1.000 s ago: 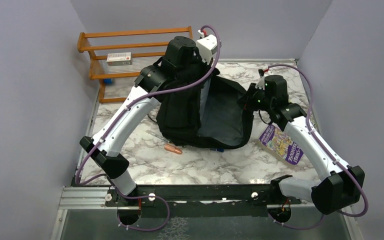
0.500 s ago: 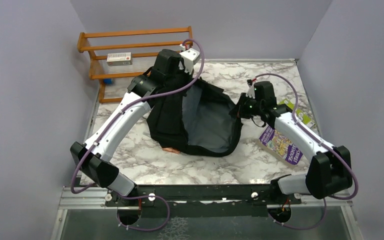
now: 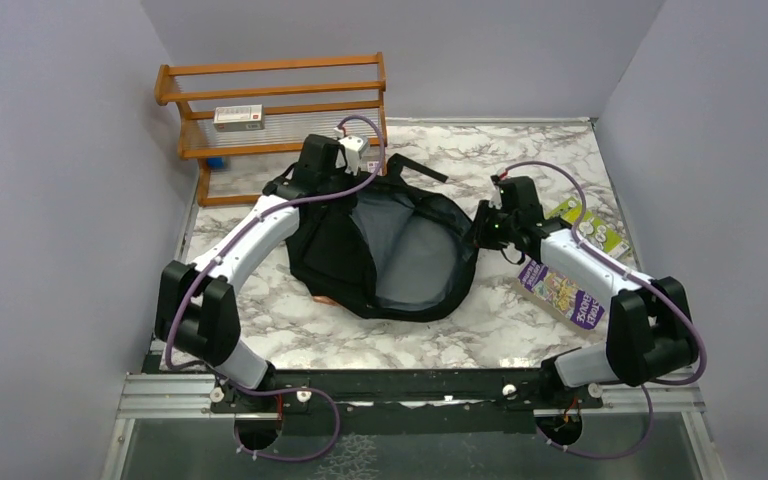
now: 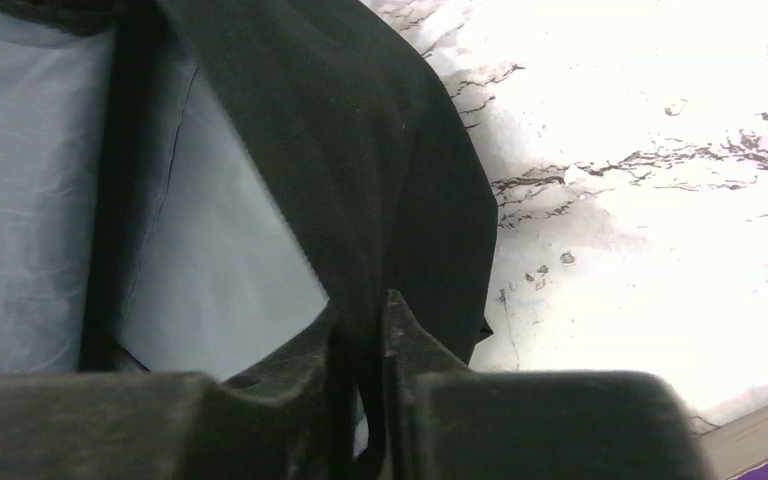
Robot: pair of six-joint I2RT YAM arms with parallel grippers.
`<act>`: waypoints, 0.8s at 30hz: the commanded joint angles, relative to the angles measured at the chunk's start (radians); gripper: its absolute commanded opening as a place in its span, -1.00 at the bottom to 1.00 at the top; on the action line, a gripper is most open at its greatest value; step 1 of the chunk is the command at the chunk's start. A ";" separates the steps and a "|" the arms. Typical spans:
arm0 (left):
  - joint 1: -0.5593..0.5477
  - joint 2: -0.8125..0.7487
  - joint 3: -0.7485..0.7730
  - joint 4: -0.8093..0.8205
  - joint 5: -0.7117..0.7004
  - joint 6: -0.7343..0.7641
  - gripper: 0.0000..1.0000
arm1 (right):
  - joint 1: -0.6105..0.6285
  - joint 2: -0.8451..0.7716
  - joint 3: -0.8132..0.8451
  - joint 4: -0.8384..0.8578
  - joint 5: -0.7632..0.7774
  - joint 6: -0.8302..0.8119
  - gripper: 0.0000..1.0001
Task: Pack the student bag
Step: Unzip the student bag at the center of the board.
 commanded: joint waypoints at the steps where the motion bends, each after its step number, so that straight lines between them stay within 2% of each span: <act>1: 0.022 0.070 -0.037 0.095 0.013 -0.001 -0.52 | 0.000 -0.058 -0.020 0.055 -0.004 -0.036 -0.50; 2: 0.023 0.085 -0.042 0.097 0.013 -0.001 -0.37 | 0.001 -0.071 -0.021 0.054 -0.017 -0.043 -0.43; 8: 0.023 0.116 -0.093 0.098 0.000 0.002 0.05 | 0.001 -0.186 -0.018 0.061 -0.092 -0.061 -0.13; 11: 0.023 0.091 -0.131 0.098 -0.026 0.006 0.30 | 0.001 -0.233 -0.008 0.074 -0.147 -0.060 -0.06; 12: 0.023 0.084 -0.141 0.098 -0.035 0.008 0.49 | 0.001 -0.243 -0.004 0.079 -0.166 -0.060 -0.05; 13: 0.023 0.078 -0.149 0.097 -0.047 0.011 0.59 | 0.001 -0.250 0.001 0.087 -0.187 -0.058 -0.04; 14: 0.023 0.074 -0.153 0.091 -0.059 0.011 0.63 | 0.001 -0.254 0.005 0.095 -0.211 -0.056 -0.04; 18: 0.023 0.038 -0.157 0.080 -0.075 0.002 0.72 | 0.012 -0.227 0.029 0.154 -0.314 -0.033 -0.18; 24: 0.023 -0.011 -0.151 0.080 -0.043 -0.005 0.78 | 0.115 -0.063 0.086 0.249 -0.316 -0.003 -0.64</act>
